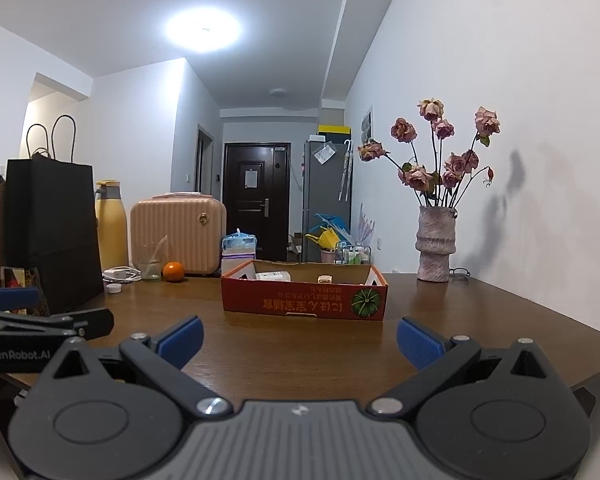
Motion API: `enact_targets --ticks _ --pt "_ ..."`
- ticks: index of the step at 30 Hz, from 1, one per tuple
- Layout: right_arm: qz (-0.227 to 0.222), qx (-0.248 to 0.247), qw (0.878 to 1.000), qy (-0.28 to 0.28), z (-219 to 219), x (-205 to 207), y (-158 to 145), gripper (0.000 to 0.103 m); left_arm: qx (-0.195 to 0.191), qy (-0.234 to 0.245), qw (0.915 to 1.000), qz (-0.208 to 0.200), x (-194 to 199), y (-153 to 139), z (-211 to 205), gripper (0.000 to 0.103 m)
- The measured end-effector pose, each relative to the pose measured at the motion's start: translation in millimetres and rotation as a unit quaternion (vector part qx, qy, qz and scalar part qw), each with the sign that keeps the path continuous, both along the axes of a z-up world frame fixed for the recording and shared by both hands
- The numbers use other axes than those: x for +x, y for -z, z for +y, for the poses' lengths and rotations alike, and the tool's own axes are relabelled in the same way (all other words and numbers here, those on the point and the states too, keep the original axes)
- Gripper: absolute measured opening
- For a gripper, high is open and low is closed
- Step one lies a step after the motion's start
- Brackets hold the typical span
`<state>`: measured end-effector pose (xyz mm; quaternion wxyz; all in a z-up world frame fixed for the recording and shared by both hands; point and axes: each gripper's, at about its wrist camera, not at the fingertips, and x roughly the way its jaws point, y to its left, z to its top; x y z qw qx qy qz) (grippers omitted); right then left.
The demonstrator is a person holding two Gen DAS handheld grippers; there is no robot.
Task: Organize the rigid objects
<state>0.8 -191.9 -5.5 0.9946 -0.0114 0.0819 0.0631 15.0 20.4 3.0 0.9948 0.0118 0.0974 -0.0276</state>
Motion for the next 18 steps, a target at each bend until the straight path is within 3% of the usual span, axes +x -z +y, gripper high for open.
enact_targets --ticks 18 --pt "-0.005 -0.007 1.000 0.005 2.2 -0.8 -1.4 0.103 -0.004 0.001 1.0000 0.002 -0.3 -0.7 1.1 0.103"
